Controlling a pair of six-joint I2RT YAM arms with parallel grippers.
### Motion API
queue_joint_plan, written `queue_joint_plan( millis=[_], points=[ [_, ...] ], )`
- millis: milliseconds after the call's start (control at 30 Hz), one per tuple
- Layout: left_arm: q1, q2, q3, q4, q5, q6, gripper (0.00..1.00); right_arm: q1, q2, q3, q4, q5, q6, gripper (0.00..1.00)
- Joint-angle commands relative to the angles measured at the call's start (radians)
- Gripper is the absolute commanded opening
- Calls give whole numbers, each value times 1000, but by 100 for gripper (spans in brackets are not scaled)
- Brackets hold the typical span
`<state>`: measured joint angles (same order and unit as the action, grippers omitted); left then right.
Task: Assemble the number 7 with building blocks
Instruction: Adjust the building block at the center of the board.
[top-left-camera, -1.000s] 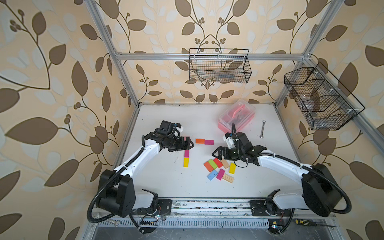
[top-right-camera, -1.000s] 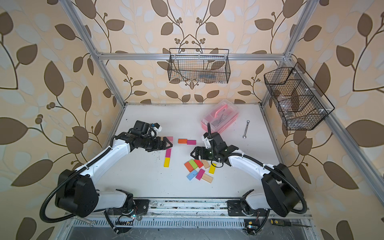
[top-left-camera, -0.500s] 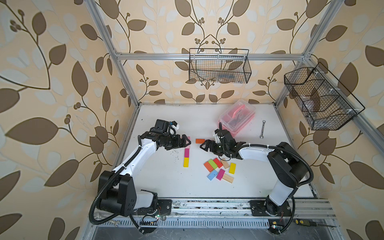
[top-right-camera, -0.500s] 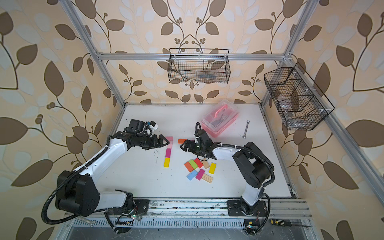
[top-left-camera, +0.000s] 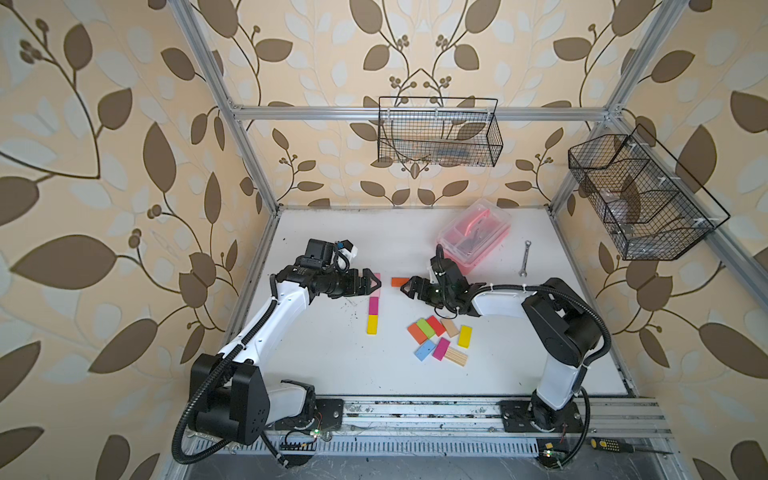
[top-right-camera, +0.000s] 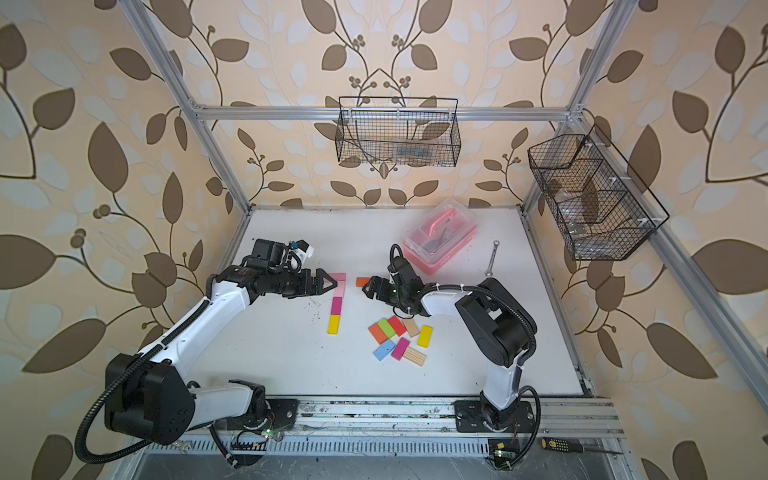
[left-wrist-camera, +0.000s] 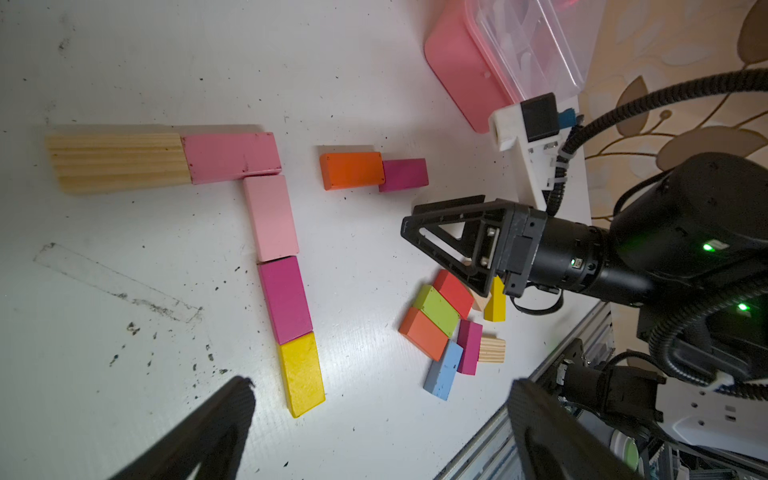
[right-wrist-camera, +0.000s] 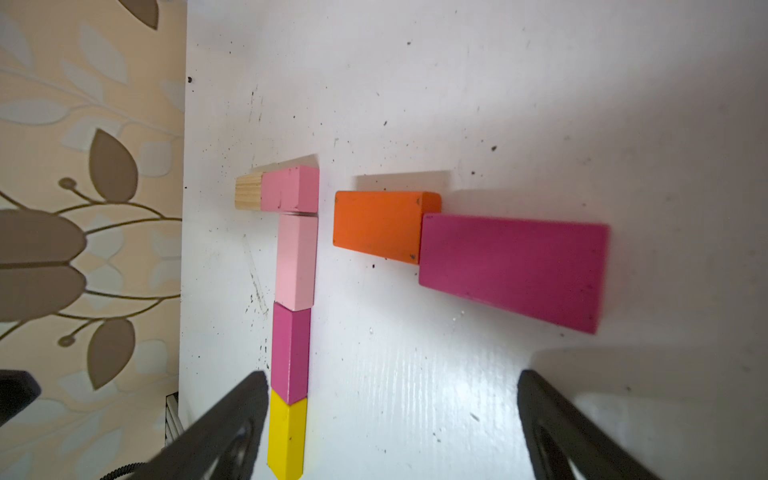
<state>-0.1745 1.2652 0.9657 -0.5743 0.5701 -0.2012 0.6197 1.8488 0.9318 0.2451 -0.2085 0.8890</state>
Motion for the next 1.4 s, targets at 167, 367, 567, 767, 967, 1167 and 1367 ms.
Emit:
queue_joint_plan(
  millis=[167,367,567,767,967,1167,1367],
  points=[
    [17,-18,-4,-7,33,19,98,-3,54,34,0,19,-1,94],
    [20,-18,-4,-8,36,19,98,7,76,52,5,14,3,94],
    [20,-20,-4,-7,38,19,98,2,81,53,4,13,2,93],
    [21,-21,-4,-6,40,19,98,-15,87,54,1,8,-6,93],
    [22,-15,-4,-5,43,17,98,-20,100,54,10,-7,-6,93],
    [23,-10,-5,-5,47,17,98,-16,112,62,17,-17,-2,93],
    [24,-9,-4,-6,47,17,98,3,126,83,17,-27,-2,93]
  ],
)
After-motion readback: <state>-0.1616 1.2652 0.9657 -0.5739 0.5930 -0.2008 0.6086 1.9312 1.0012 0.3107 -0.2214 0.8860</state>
